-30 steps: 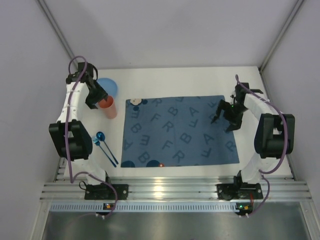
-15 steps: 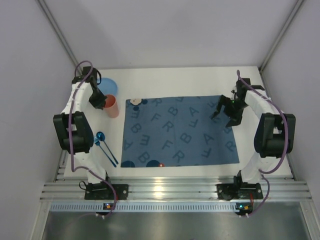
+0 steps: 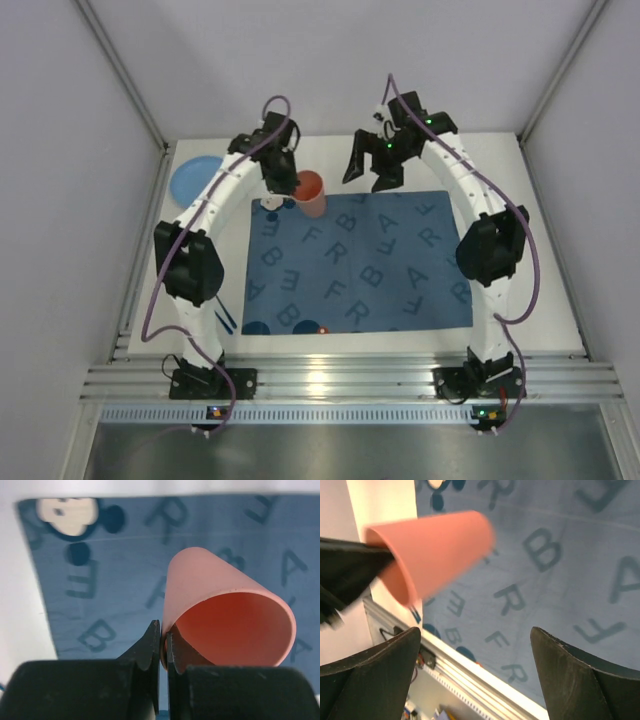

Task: Set the dinner table for one person

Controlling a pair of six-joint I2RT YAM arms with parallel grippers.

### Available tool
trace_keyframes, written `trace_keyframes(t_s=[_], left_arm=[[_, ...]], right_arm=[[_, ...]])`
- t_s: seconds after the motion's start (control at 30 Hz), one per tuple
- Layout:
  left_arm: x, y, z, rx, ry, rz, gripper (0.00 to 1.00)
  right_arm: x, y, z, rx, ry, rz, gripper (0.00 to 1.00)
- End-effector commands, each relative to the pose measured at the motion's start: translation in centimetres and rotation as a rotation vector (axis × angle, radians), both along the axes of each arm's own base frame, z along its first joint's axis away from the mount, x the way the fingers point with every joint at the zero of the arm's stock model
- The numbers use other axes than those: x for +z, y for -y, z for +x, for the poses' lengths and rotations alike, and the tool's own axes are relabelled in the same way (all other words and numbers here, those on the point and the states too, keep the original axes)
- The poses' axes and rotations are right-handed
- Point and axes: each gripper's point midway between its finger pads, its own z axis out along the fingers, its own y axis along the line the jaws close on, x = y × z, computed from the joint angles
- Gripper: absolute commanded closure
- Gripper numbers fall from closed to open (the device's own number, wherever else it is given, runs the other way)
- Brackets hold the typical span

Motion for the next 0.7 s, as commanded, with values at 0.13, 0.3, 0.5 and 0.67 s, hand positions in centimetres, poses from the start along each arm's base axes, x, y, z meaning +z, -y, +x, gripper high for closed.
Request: trace_keyframes(t_s=[0.13, 0.3, 0.5, 0.67], left_arm=[[1.7, 8.0, -3.4, -0.221, 0.034, 0.077, 1.00], [2.9, 10.3, -4.6, -0.267, 0.066, 0.100, 1.00], [5.8, 10.7, -4.9, -0.243, 0.118, 0.060, 0.94], [6.6, 11.7, -5.1, -0.241, 0.123, 0.002, 0.63]], right_arm=[[-2.6, -1.9, -2.4, 0.032, -0.119, -0.038, 0.10], [-5.0, -0.6, -3.3, 0.016, -0.141, -0.127, 0.18], [-7.9, 2.2, -4.8, 0.010, -0.157, -0.335, 1.00], [-7.2, 3.0, -4.2, -0.015, -0.110, -0.396, 1.00]])
